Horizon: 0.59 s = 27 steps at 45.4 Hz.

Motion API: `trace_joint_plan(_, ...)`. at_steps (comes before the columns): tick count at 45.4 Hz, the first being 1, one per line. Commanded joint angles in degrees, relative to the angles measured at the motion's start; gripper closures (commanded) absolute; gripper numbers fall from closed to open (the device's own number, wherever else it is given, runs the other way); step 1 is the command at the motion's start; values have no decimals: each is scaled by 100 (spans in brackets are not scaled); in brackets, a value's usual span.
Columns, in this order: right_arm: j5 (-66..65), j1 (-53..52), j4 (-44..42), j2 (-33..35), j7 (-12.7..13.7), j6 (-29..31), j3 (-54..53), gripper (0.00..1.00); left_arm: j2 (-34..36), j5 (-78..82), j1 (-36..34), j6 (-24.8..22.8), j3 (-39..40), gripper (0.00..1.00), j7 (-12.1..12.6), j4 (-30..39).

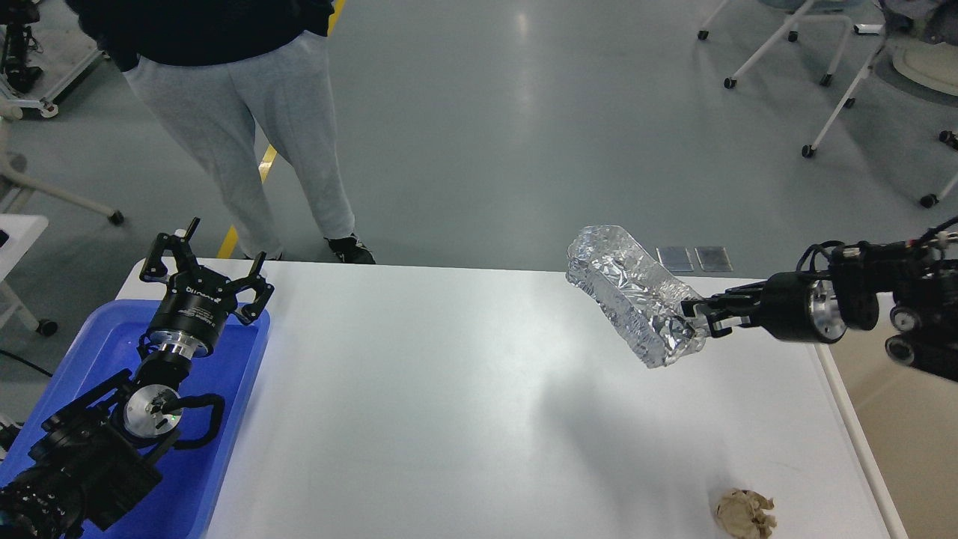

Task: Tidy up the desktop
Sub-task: 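Lift the foil wrapper and carry it toward the beige bin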

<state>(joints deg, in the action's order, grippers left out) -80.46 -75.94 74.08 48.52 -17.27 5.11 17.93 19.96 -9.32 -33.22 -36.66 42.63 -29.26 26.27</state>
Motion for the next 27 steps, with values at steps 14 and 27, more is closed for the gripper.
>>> trace_joint_plan(14, 48, -1169, 784, 1010, -48, 860, -27, 100, -1, 1, 0, 1, 0, 0, -1, 1)
trace_joint_plan(27, 13, -1116, 679, 1107, -48, 851, -9, 100, -1, 1, 0, 1, 0, 0, -1, 1)
